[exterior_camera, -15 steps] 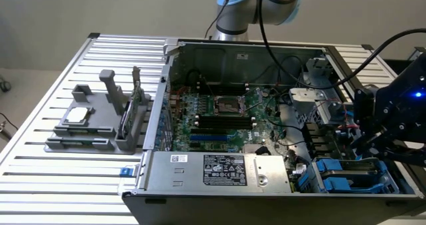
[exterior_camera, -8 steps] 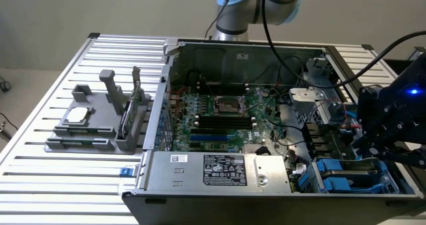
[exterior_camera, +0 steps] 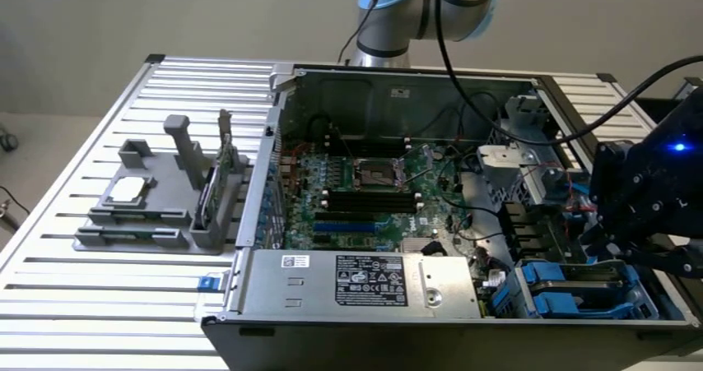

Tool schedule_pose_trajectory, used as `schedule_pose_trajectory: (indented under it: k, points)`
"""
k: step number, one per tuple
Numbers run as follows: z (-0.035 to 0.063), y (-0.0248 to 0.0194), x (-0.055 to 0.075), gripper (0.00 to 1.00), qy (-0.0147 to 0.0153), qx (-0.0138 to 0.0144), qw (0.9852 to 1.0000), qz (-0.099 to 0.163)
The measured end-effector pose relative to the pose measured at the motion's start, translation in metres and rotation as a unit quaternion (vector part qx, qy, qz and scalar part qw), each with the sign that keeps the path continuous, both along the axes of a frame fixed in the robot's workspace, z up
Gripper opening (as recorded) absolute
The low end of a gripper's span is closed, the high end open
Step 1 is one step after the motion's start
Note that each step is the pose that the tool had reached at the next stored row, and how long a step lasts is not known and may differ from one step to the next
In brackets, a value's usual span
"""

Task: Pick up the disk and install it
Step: 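Insert the first disk wire, then insert the second disk wire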

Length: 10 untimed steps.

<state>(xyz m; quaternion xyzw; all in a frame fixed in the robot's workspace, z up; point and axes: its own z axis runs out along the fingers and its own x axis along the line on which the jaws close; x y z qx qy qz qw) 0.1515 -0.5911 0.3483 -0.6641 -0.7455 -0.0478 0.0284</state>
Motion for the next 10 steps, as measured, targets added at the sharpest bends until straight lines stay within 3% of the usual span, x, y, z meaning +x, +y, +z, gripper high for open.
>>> schedule_pose_trajectory:
  k: [3, 4, 7, 10]
  points:
    - [-0.0001, 0.0000, 0.0000, 0.16, 0.0105, 0.0001, 0.9999, -0.006]
    - [-0.0001, 0.0000, 0.0000, 0.16, 0.0121, -0.0003, 0.9999, -0.008]
    - [0.0002, -0.0001, 0.0000, 0.16, 0.0152, -0.0049, 0.9998, -0.013]
    - [0.0007, -0.0001, 0.0000, 0.16, 0.0168, -0.0132, 0.9996, -0.017]
